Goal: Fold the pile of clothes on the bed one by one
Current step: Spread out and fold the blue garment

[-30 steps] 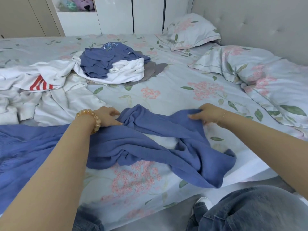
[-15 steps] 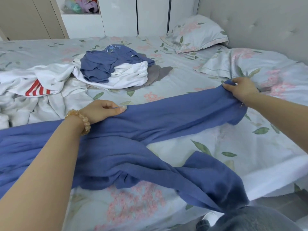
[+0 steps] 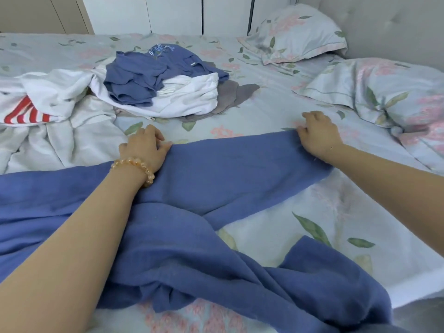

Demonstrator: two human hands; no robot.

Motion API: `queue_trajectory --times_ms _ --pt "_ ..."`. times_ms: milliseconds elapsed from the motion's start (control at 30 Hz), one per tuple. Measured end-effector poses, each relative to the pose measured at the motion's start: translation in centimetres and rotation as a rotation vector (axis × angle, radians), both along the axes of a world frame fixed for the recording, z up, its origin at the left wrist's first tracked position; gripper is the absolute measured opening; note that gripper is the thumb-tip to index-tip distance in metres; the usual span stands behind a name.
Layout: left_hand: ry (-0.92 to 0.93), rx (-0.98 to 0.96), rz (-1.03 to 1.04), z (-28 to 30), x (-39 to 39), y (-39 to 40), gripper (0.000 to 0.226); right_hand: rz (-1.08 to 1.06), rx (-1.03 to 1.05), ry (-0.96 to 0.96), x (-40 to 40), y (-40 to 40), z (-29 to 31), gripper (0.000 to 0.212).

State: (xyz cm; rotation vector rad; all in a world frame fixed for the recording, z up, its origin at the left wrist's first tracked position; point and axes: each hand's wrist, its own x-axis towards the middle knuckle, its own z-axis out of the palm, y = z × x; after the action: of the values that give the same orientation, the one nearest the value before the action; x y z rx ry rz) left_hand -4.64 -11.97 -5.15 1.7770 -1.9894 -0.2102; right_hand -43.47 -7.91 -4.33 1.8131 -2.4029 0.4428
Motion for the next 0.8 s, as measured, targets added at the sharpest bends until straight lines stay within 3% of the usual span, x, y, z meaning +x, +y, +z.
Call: queue_trajectory --times_ms 133,200,233,300,367,433,500,567,633,733,800 --pt "-0.141 -0.14 -0.246 1.9 -2.7 1.5 0.034 0.457 -0.003 0.099 4.4 6.0 0.0 0.058" --pt "-0.043 -0.001 -0.492 2.8 -4.8 2.6 0.036 0.547 0.139 0.056 4.9 8.6 -0.7 0.066" --pt "-0.042 0.171 -0.566 2.8 -5.8 3.4 0.044 0.514 0.216 -0.001 4.4 9.1 -1.2 0.066" --pt "-0.299 0.431 -0.586 1.6 -7.2 4.9 0.067 0.376 0.276 -0.071 2.4 8.9 -1.7 0.064" --pt "-0.534 0.471 -0.553 0.5 -7.3 5.7 0.071 0.233 0.329 -0.026 -0.4 8.3 -1.8 0.061" --pt "-0.518 0.456 -0.538 0.7 -6.6 6.1 0.068 0.148 0.411 0.047 -2.6 8.4 -1.4 0.066" --pt "-0.313 0.455 -0.527 2.3 -6.2 7.1 0.065 0.054 0.345 -0.113 -3.1 9.3 -0.8 0.08" --pt "-0.054 0.429 -0.56 4.5 -6.2 8.8 0.059 -0.02 0.202 -0.316 -2.6 10.4 -0.1 0.068" --pt "0.046 0.374 -0.628 6.2 -6.2 10.8 0.052 -0.141 0.035 -0.574 -2.3 11.4 0.4 0.051" --pt "-0.006 0.393 -0.673 5.8 -6.0 13.6 0.055 -0.346 -0.132 -1.019 -2.2 12.7 1.0 0.012" --pt "-0.178 0.44 -0.634 3.8 -5.9 14.3 0.07 -0.423 -0.095 -1.116 -2.4 13.1 1.2 0.017"
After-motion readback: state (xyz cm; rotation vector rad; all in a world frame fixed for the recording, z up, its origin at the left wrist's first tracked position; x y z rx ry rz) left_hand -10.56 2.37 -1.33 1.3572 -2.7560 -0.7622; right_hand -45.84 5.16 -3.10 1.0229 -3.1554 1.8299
